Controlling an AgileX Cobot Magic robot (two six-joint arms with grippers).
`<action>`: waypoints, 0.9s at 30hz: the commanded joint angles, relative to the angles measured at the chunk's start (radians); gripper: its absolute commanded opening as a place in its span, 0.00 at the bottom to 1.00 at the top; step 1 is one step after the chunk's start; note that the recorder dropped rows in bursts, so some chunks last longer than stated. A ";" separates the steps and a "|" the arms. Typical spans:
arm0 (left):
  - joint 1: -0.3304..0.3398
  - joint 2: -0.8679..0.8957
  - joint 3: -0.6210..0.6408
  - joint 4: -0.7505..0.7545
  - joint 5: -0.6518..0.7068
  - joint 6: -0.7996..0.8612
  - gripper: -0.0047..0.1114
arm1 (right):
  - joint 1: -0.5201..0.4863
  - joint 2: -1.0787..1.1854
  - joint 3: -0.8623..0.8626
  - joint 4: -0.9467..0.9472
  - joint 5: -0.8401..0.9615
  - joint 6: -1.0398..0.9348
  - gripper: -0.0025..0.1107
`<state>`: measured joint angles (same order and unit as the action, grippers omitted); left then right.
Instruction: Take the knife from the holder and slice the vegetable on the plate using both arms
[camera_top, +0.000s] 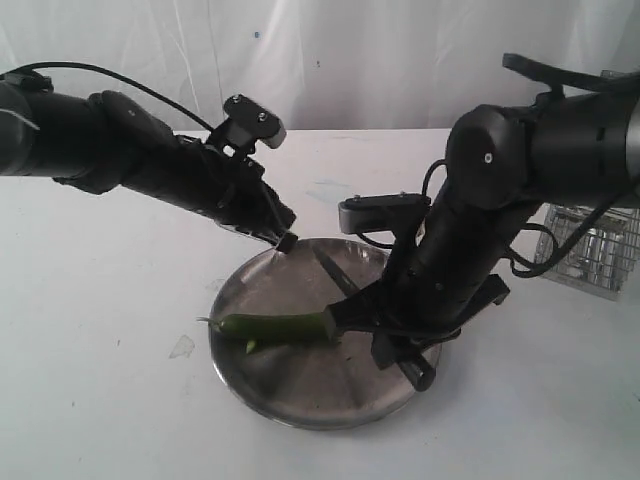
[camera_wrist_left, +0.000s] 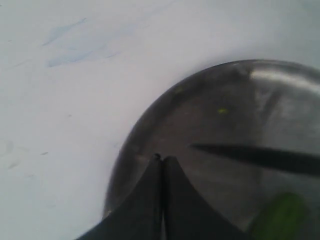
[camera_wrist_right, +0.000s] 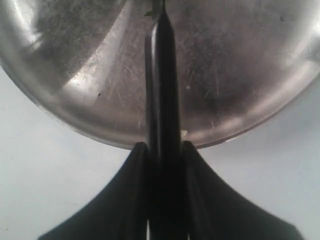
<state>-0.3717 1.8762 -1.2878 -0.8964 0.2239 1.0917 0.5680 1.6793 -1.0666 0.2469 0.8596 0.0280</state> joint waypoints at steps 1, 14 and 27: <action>0.025 0.037 -0.073 -0.151 0.261 0.045 0.04 | 0.051 -0.003 0.023 -0.135 -0.004 0.182 0.02; 0.122 0.033 -0.035 -0.060 0.730 0.554 0.10 | 0.068 -0.011 0.080 -0.484 -0.073 0.427 0.02; 0.067 0.105 0.094 -0.162 0.412 0.823 0.58 | 0.068 -0.077 0.080 -0.484 -0.106 0.427 0.02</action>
<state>-0.3011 1.9572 -1.2048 -1.0056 0.6327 1.8918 0.6379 1.6267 -0.9913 -0.2242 0.7625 0.4514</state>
